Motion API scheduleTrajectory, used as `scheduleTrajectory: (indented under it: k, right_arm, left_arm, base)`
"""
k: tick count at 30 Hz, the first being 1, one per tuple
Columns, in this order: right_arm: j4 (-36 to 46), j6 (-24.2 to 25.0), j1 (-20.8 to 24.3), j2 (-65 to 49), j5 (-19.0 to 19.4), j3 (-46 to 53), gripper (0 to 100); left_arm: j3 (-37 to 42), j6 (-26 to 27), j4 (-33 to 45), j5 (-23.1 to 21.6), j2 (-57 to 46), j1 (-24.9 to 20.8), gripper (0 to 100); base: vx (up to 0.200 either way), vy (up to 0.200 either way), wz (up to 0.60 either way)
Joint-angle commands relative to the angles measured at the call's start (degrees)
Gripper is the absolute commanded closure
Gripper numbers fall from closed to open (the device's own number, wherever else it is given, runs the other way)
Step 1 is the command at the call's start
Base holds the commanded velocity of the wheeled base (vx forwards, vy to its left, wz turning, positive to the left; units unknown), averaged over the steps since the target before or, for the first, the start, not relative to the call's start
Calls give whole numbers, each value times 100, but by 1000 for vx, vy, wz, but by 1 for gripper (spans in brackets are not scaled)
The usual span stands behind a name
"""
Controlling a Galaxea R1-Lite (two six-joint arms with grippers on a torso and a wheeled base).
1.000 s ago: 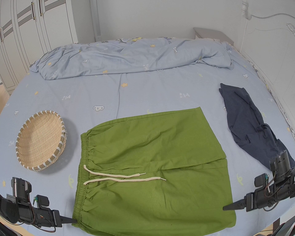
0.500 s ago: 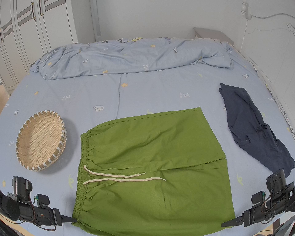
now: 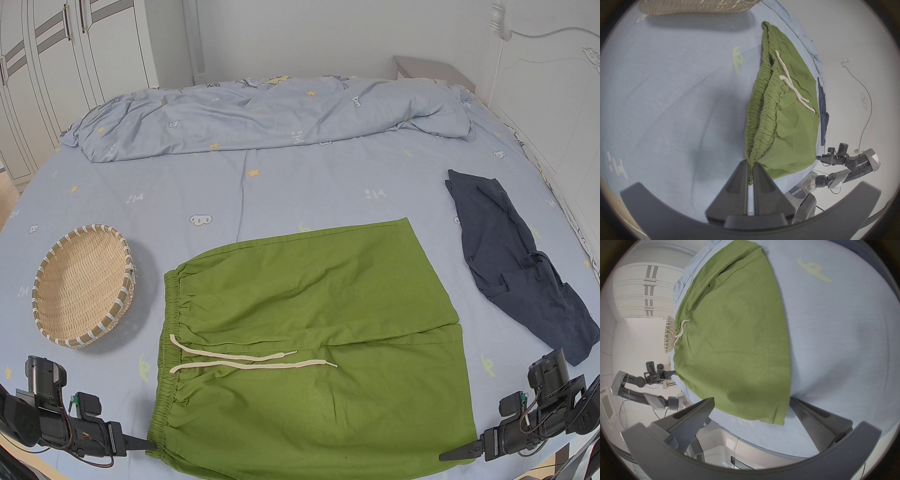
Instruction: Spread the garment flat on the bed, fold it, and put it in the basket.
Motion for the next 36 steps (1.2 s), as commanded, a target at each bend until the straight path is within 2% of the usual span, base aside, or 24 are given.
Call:
scheduleTrajectory:
  k: [1,7,8,16,22,23,27,32,36]
  right_arm:
    - [-48,5,-25,284,185,74,0]
    - [-48,-4,-210,293,247,83,0]
    - [-48,-4,-262,293,256,83,100]
    - [-39,-39,-447,267,265,144,100]
    - [32,-241,-640,240,256,302,100]
    - [269,-452,-755,161,229,302,100]
    - [673,-751,-825,-269,229,302,100]
    - [1473,-839,-552,-674,212,100,100]
    - [1622,-821,-552,-797,185,-23,100]
  left_arm:
    - [-16,-3,-5,-1,13,4,100]
    - [-16,-3,-5,-1,13,-22,100]
    - [-16,-3,-5,-1,13,-22,100]
    - [-16,-3,-5,-1,13,4,100]
    - [-8,-3,-5,-1,-22,30,100]
    - [1,-3,-5,-9,-57,57,100]
    - [98,5,4,-9,-101,57,100]
    - [221,5,12,-9,-189,83,100]
    - [186,5,-5,-9,-198,83,100]
  base:
    - [0,0,0]
    - [0,0,0]
    - [0,0,0]
    - [0,0,0]
    - [0,0,0]
    - [0,0,0]
    - [0,0,0]
    - [0,0,0]
    - [0,0,0]
